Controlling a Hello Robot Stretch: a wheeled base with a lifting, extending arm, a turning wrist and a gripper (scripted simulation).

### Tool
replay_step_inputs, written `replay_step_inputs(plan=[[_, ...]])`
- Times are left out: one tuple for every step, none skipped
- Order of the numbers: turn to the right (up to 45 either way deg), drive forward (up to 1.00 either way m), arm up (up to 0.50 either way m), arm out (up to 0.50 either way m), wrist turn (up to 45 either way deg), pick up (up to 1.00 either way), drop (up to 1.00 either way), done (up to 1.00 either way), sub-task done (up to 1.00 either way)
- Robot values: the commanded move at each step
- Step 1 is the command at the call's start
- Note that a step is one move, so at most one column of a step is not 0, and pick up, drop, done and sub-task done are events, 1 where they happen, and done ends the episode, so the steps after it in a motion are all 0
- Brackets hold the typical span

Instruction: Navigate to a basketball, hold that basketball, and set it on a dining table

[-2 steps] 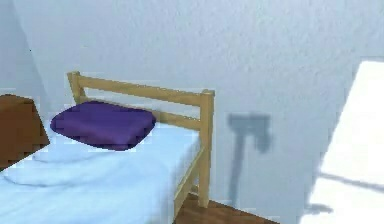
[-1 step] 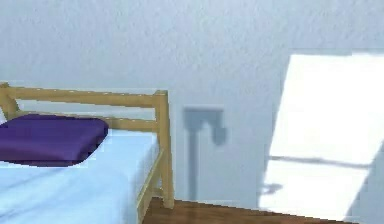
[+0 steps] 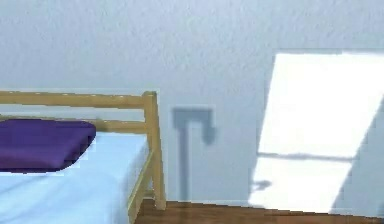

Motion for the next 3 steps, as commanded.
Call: replay_step_inputs(plan=[[0.0, 0.05, 0.0, 0.0, 0.0, 0.0, 0.0, 0.0, 0.0], [45.0, 0.0, 0.0, 0.0, 0.0, 0.0, 0.0, 0.0, 0.0], [45.0, 0.0, 0.0, 0.0, 0.0, 0.0, 0.0, 0.0, 0.0]])
